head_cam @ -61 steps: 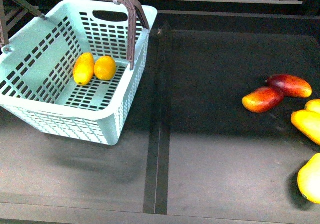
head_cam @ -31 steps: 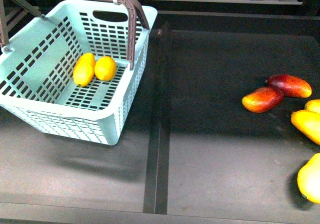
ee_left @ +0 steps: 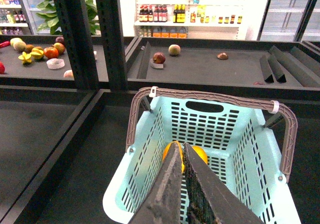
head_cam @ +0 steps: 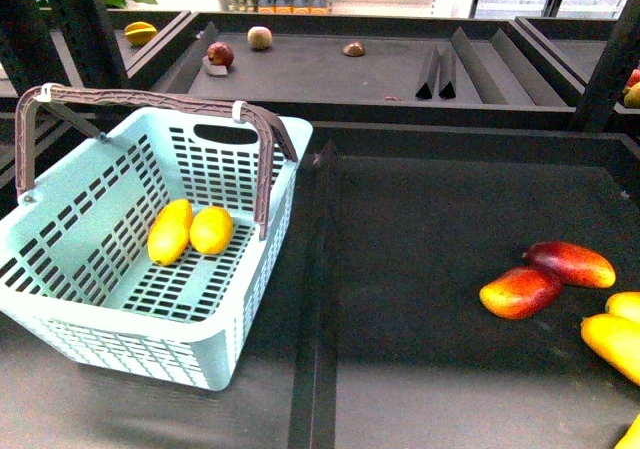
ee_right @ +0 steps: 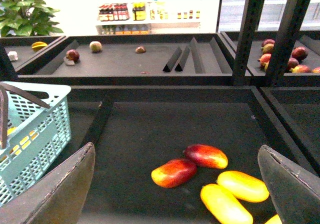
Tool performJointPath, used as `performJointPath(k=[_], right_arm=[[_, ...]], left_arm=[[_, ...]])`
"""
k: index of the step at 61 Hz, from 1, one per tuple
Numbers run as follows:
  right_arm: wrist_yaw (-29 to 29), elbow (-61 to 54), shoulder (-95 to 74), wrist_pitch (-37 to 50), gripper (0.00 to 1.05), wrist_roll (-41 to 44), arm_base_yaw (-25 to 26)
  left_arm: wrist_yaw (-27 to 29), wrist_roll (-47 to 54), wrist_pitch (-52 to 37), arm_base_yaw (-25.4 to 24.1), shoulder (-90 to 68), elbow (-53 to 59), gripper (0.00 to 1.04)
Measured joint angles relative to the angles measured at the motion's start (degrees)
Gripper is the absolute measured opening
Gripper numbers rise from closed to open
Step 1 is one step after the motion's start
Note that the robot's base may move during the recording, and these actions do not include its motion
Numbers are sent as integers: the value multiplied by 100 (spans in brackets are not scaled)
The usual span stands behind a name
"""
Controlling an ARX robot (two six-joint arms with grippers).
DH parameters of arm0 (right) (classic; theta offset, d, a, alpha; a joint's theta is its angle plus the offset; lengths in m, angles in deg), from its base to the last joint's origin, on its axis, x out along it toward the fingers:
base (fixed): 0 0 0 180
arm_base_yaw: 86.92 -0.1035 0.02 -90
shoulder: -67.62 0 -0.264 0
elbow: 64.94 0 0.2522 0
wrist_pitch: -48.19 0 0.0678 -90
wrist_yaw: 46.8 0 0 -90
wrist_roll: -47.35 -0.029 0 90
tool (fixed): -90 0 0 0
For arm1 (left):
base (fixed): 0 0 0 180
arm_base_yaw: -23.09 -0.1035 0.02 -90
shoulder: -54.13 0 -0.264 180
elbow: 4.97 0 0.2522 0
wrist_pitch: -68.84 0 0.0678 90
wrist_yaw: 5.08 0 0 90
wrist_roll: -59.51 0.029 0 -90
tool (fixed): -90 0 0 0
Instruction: Pick lemon and mango into basket
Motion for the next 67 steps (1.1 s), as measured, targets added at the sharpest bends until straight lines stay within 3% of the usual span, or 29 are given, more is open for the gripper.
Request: performJointPath(k=[9, 41, 67], right_arm=[[2, 0, 0, 0, 96, 0, 0], [0, 0, 0, 0, 96, 0, 0], [0, 0, 0, 0, 96, 0, 0]], left_arm=[[2, 2, -35, 0, 354, 350, 3], [2, 17, 2177, 0, 2793, 494, 3], [2, 17, 3261, 0, 3897, 494, 3]])
